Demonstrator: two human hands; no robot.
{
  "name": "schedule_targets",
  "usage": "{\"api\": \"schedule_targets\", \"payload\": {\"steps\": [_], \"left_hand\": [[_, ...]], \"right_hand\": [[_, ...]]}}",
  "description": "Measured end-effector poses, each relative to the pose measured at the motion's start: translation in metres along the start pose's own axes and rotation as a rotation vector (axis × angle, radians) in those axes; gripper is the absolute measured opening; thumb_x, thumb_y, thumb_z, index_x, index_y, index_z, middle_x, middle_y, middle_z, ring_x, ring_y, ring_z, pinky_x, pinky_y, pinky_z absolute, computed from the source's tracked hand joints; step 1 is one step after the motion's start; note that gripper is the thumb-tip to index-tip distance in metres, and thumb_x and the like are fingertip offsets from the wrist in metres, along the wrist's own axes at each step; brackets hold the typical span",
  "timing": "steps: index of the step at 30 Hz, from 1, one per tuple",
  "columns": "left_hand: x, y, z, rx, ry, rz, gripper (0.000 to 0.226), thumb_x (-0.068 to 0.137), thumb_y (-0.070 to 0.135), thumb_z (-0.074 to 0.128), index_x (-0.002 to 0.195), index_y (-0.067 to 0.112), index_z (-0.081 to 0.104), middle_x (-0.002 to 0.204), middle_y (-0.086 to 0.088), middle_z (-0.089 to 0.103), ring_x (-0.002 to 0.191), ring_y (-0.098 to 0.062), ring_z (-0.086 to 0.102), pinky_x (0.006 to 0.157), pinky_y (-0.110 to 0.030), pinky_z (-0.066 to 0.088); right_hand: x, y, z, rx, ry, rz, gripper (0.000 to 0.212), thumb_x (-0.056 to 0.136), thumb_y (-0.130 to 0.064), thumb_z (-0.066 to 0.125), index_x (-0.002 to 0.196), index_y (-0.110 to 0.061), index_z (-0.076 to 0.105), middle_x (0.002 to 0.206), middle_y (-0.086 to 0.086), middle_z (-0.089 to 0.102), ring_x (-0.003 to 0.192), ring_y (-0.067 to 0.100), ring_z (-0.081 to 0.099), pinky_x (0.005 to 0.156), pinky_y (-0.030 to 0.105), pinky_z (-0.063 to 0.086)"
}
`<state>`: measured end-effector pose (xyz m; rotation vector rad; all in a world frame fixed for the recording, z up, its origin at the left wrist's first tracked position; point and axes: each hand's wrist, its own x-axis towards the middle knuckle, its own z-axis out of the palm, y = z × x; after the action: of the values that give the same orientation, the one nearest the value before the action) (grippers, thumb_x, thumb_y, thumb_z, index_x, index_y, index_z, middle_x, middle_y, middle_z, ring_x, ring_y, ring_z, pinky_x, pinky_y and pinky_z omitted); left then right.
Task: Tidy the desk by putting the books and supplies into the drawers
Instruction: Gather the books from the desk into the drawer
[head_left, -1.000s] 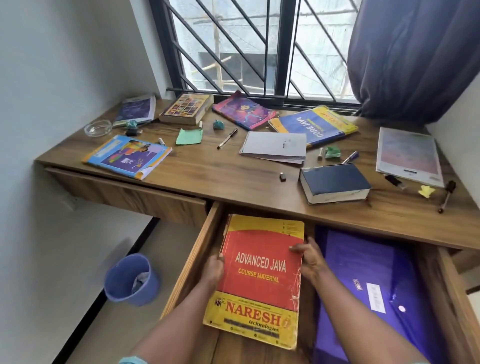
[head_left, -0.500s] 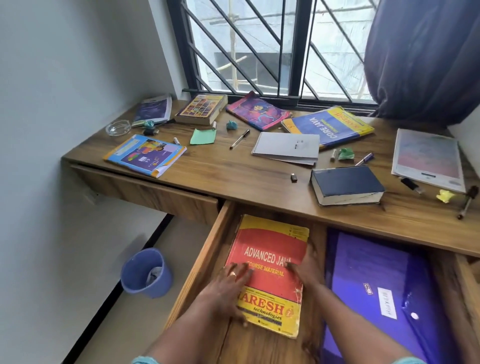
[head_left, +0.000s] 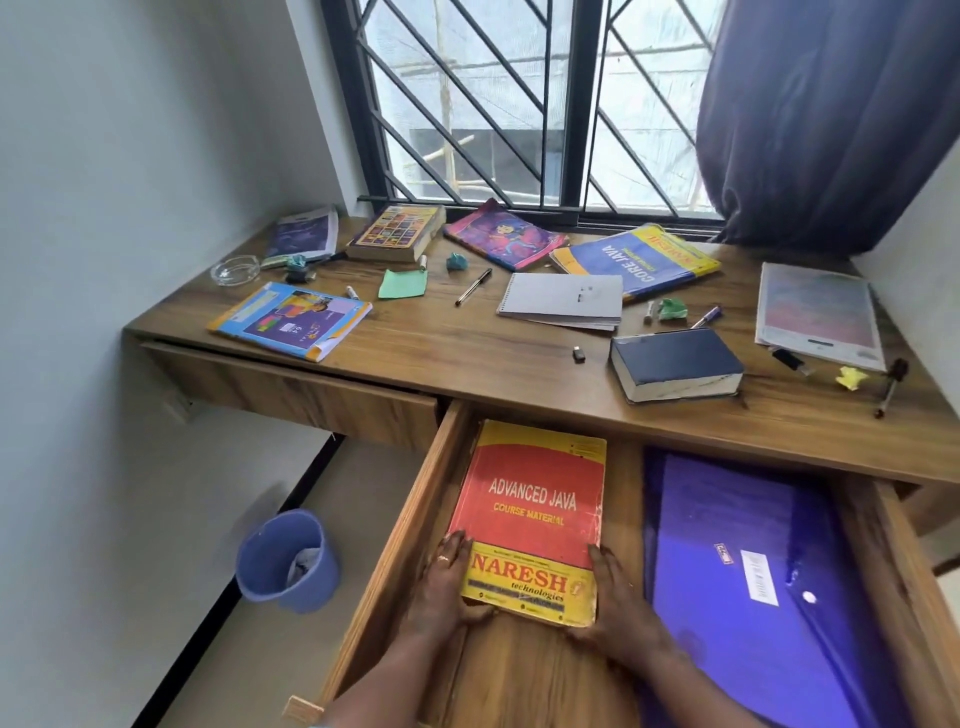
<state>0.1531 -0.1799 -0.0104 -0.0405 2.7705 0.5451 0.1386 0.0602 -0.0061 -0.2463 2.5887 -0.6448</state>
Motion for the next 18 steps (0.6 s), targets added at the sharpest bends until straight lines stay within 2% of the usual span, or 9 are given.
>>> {"api": "schedule_targets", "payload": {"steps": [2, 4, 8, 11, 14, 16, 18], "left_hand": [[0.006, 0.000, -0.002, -0.012, 0.035, -0.057, 0.097, 0.086, 0.044, 0.062, 0.152, 0.009, 0.000, 0.161, -0.003, -0.003, 0.149, -0.017, 0.000, 0.116, -0.018, 0.000], [0.013, 0.000, -0.006, 0.027, 0.013, -0.091, 0.097, 0.086, 0.044, 0.062, 0.153, 0.009, 0.001, 0.161, -0.004, 0.000, 0.149, -0.019, 0.004, 0.119, -0.024, 0.007], [0.021, 0.001, -0.011, 0.086, -0.064, -0.151, 0.101, 0.083, 0.046, 0.064, 0.153, 0.010, 0.001, 0.160, -0.005, 0.006, 0.148, -0.023, 0.010, 0.121, -0.032, 0.013], [0.024, 0.000, -0.008, 0.102, -0.103, -0.189, 0.104, 0.082, 0.047, 0.064, 0.153, 0.010, -0.002, 0.161, -0.005, 0.003, 0.148, -0.024, 0.007, 0.122, -0.035, 0.011], [0.020, 0.003, -0.015, 0.156, -0.108, -0.220, 0.101, 0.086, 0.047, 0.060, 0.152, 0.005, -0.005, 0.161, -0.008, 0.001, 0.149, -0.024, 0.004, 0.121, -0.035, 0.006], [0.018, 0.004, -0.021, 0.148, -0.101, -0.270, 0.097, 0.088, 0.044, 0.058, 0.152, 0.006, -0.005, 0.160, -0.009, 0.000, 0.149, -0.024, 0.004, 0.121, -0.034, 0.007], [0.016, 0.008, -0.023, 0.182, -0.103, -0.286, 0.090, 0.093, 0.041, 0.052, 0.152, 0.006, -0.006, 0.161, -0.007, -0.003, 0.149, -0.022, 0.001, 0.121, -0.033, 0.005]], "right_hand": [[0.006, -0.008, -0.008, -0.009, 0.071, 0.000, 0.111, 0.073, -0.048, 0.070, 0.150, -0.011, 0.001, 0.151, 0.009, 0.028, 0.136, 0.023, 0.037, 0.105, 0.032, 0.038], [0.013, -0.015, -0.016, -0.126, 0.024, 0.015, 0.111, 0.071, -0.054, 0.068, 0.151, -0.016, 0.000, 0.142, 0.010, 0.040, 0.124, 0.026, 0.050, 0.095, 0.036, 0.048], [0.026, -0.025, -0.022, -0.358, -0.087, -0.017, 0.105, 0.075, -0.056, 0.065, 0.151, -0.016, 0.005, 0.133, 0.013, 0.050, 0.116, 0.028, 0.054, 0.096, 0.035, 0.048], [0.029, -0.033, -0.029, -0.437, -0.100, -0.095, 0.092, 0.077, -0.050, 0.067, 0.145, -0.009, 0.020, 0.131, 0.009, 0.053, 0.113, 0.027, 0.057, 0.094, 0.034, 0.048], [0.034, -0.047, -0.034, -0.568, -0.115, -0.162, 0.077, 0.077, -0.046, 0.068, 0.133, -0.004, 0.037, 0.117, 0.007, 0.060, 0.099, 0.025, 0.063, 0.086, 0.034, 0.053], [0.038, -0.057, -0.034, -0.605, -0.145, -0.156, 0.067, 0.077, -0.042, 0.070, 0.126, -0.006, 0.044, 0.114, 0.005, 0.060, 0.097, 0.022, 0.063, 0.082, 0.033, 0.054], [0.042, -0.065, -0.033, -0.605, -0.177, -0.084, 0.066, 0.076, -0.033, 0.073, 0.127, -0.006, 0.042, 0.118, 0.004, 0.058, 0.101, 0.021, 0.062, 0.084, 0.032, 0.053]]}}
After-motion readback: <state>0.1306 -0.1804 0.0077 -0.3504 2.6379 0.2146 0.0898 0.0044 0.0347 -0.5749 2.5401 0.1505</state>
